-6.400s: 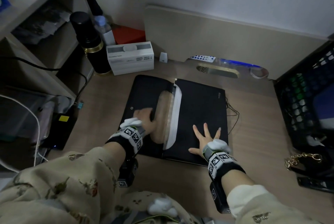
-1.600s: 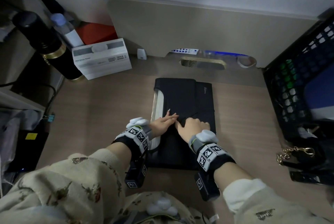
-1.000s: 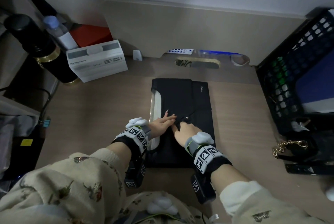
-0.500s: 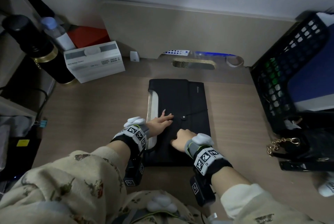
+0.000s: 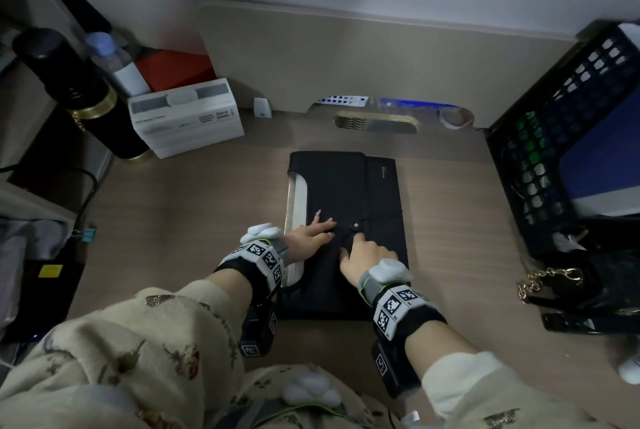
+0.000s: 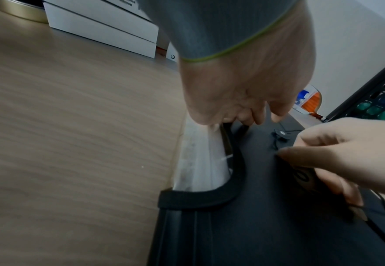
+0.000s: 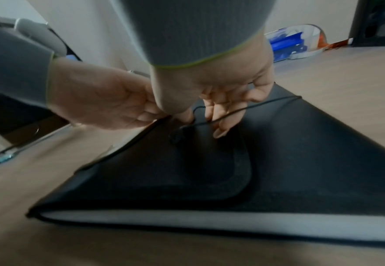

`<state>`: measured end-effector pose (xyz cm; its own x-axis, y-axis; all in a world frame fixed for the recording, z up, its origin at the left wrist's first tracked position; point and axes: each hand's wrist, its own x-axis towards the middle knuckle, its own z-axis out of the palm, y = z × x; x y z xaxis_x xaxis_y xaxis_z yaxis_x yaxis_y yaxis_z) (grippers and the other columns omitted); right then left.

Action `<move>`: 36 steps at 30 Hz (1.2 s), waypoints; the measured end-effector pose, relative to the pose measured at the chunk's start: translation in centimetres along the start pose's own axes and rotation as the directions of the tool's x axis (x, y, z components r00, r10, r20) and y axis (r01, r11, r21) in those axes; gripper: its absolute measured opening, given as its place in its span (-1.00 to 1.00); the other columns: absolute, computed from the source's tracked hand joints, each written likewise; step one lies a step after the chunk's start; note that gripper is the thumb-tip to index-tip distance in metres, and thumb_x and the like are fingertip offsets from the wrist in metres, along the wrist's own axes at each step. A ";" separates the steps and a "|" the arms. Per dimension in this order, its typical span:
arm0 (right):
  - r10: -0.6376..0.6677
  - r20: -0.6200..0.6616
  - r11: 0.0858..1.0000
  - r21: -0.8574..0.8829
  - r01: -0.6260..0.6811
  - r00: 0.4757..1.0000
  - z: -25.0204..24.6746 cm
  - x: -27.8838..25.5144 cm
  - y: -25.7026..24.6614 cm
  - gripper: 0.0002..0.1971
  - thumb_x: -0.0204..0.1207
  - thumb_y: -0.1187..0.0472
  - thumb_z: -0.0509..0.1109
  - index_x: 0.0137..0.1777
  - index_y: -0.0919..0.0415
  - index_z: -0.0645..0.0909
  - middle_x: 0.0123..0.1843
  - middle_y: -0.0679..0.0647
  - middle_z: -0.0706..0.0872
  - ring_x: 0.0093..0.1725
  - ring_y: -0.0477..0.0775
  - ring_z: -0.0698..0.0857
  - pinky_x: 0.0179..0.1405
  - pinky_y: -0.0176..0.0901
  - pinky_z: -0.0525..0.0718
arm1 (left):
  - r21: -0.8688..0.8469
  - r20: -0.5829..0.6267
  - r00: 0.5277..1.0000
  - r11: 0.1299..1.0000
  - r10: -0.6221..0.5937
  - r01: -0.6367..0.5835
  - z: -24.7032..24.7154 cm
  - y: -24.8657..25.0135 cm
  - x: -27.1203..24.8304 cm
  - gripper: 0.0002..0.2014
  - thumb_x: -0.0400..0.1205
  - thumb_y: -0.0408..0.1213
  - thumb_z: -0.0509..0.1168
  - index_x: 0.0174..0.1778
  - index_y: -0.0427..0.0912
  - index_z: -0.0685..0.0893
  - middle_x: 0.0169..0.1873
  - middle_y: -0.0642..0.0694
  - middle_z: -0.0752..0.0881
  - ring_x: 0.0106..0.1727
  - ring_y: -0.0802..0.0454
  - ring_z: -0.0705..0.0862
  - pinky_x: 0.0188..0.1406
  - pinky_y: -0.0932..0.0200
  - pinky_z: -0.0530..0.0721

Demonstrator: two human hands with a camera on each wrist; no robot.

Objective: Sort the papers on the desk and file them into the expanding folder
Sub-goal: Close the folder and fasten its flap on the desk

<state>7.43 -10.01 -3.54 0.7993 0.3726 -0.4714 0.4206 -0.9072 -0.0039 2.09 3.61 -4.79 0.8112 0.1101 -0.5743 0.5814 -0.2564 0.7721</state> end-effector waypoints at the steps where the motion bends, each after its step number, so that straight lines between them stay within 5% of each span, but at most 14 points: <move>1: -0.018 -0.006 1.000 -0.015 0.018 1.000 0.1 0.0 0.0 -0.68 0.62 0.02 0.11 0.24 0.18 0.47 0.13 0.14 0.74 0.14 0.26 0.70 0.04 0.01 0.49 | -0.006 0.002 1.000 1.000 0.003 -0.003 0.0 0.0 0.0 -0.57 0.76 -0.23 0.16 0.58 -0.06 0.40 0.68 0.00 0.12 0.68 0.16 0.05 0.57 0.26 -0.02; 16: -0.017 -0.028 0.994 -0.111 0.014 0.999 -0.1 1.4 2.0 -0.79 0.55 0.23 0.14 0.10 0.24 0.52 0.02 0.13 0.77 0.02 0.21 0.75 -0.21 -0.12 0.46 | 0.032 0.038 0.999 0.999 -0.019 0.018 -0.2 0.0 0.0 -0.55 0.76 -0.20 0.15 0.61 0.03 0.36 0.70 0.06 0.01 0.69 0.11 0.07 0.53 0.27 0.03; 23: -0.175 0.046 0.935 -0.306 0.181 0.984 0.4 1.3 2.2 -0.80 0.53 0.39 0.20 0.09 0.29 0.58 0.02 0.12 0.76 0.01 0.17 0.76 -0.26 -0.16 0.45 | 0.077 0.055 0.998 0.996 -0.039 0.035 -0.3 -0.2 0.3 -0.54 0.76 -0.15 0.14 0.61 0.10 0.34 0.70 0.09 -0.02 0.69 0.03 0.08 0.65 0.09 0.03; 26: -0.216 0.058 0.923 -0.315 0.223 0.975 0.5 1.4 2.6 -0.89 0.52 0.40 0.21 -0.08 0.22 0.52 -0.02 0.12 0.78 -0.04 0.18 0.77 -0.29 -0.16 0.45 | 0.067 0.049 0.998 0.997 -0.030 0.026 -0.3 -0.5 0.4 -0.55 0.76 -0.16 0.14 0.61 0.10 0.35 0.70 0.08 0.00 0.70 0.03 0.07 0.67 0.06 0.00; 32: -0.058 -0.007 0.993 -0.100 0.057 0.998 -1.1 2.1 3.3 -0.77 0.57 0.28 0.13 0.11 0.29 0.56 0.08 0.20 0.75 0.09 0.27 0.73 -0.20 -0.13 0.44 | 0.066 0.046 0.999 0.998 -0.010 0.007 -0.2 -1.0 0.8 -0.55 0.76 -0.16 0.15 0.60 0.11 0.36 0.69 0.08 0.03 0.71 0.04 0.00 0.69 -0.06 -0.05; 36: 0.083 -0.006 0.980 0.182 -0.081 0.997 -2.5 3.1 4.5 -0.79 0.49 0.14 0.16 -0.04 0.23 0.56 -0.12 0.18 0.71 -0.22 0.23 0.64 -0.35 -0.17 0.47 | 0.067 0.054 0.999 0.998 0.004 -0.008 -0.1 -1.4 0.9 -0.55 0.76 -0.15 0.15 0.60 0.13 0.36 0.68 0.10 0.06 0.71 0.07 -0.03 0.70 -0.04 -0.08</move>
<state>12.86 -12.45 -2.83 0.8339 0.2972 -0.4652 0.2697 -0.9546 -0.1263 2.04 4.16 -6.35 0.8091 0.0567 -0.5849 0.5695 -0.3208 0.7568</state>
